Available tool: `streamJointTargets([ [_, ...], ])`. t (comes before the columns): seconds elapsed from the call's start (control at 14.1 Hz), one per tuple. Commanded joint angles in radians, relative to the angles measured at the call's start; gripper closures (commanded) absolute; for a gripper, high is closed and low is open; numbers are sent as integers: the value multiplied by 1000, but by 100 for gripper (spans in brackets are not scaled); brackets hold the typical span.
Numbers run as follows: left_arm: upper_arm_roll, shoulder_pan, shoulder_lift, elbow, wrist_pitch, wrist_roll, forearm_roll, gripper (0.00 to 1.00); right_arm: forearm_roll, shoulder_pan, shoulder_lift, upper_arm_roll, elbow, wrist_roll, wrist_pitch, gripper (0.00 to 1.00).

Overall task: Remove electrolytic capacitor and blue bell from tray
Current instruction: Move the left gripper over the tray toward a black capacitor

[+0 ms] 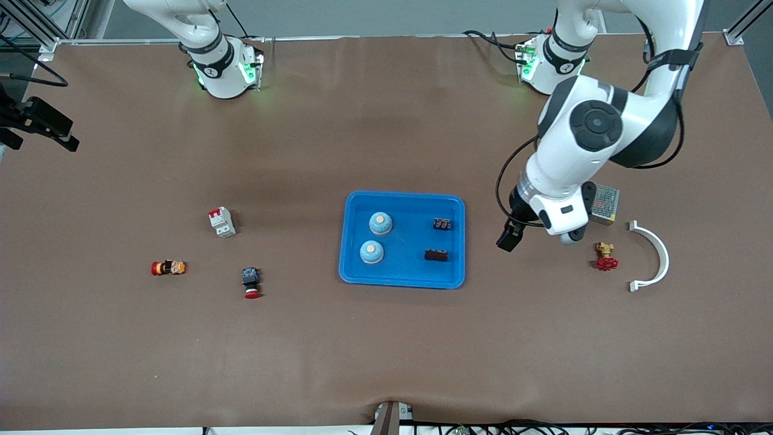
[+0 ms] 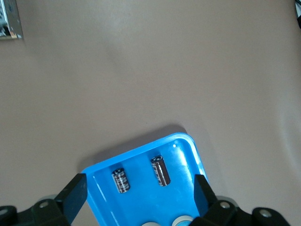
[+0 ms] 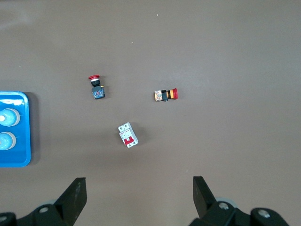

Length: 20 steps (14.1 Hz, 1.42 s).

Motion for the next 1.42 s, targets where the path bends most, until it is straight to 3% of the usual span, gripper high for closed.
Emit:
streamJointTargets([
  [0.0,0,-25,46,-1,74,-105,54,0,-15,-21,10,15,23,-4,-15,0],
  [0.21,0,-42,96,28,115,-212,80,0,-14,-23,14,15,23,-3,-13,0],
  [0.5,3,-63,199,141,102,-307,80,0,-14,-23,14,13,23,-6,-12,0],
  [0.78,9,-86,244,151,95,-317,91,0,-12,-20,14,15,23,-7,-3,0],
  [1.06,18,-140,398,329,-75,-329,91,0,-6,-4,25,19,23,2,-3,0],
  [1.35,23,-149,461,369,-65,-349,94,0,-8,109,98,21,77,124,33,0],
])
